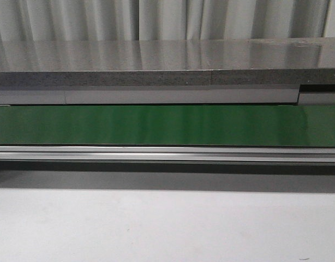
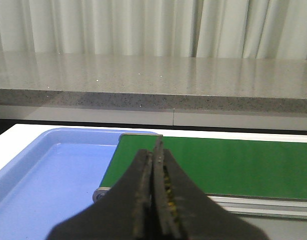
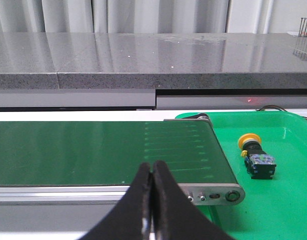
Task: Move button from right to left
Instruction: 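Move the right gripper down toward the yellow-capped button in the green tray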
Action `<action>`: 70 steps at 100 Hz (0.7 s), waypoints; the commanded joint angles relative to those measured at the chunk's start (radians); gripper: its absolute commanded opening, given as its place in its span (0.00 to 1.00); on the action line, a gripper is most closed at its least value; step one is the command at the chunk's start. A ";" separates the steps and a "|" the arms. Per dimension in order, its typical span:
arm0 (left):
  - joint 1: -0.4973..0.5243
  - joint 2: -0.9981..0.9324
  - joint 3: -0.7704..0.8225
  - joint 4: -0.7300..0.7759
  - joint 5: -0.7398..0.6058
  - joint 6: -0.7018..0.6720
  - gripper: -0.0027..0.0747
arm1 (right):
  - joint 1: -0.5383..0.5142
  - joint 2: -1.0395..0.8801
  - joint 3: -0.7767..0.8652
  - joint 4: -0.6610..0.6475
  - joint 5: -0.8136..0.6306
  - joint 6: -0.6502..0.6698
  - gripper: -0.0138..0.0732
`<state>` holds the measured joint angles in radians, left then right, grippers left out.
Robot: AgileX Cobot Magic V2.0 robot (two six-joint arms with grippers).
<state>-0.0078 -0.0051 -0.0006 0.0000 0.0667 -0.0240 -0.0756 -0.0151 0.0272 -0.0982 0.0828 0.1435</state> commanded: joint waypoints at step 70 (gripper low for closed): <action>0.003 -0.033 0.044 0.000 -0.080 -0.007 0.01 | -0.008 0.520 -0.684 -0.077 0.427 0.019 0.09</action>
<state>-0.0078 -0.0051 -0.0006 0.0000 0.0667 -0.0240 -0.0756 0.4086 -0.5604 -0.1529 0.5103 0.1461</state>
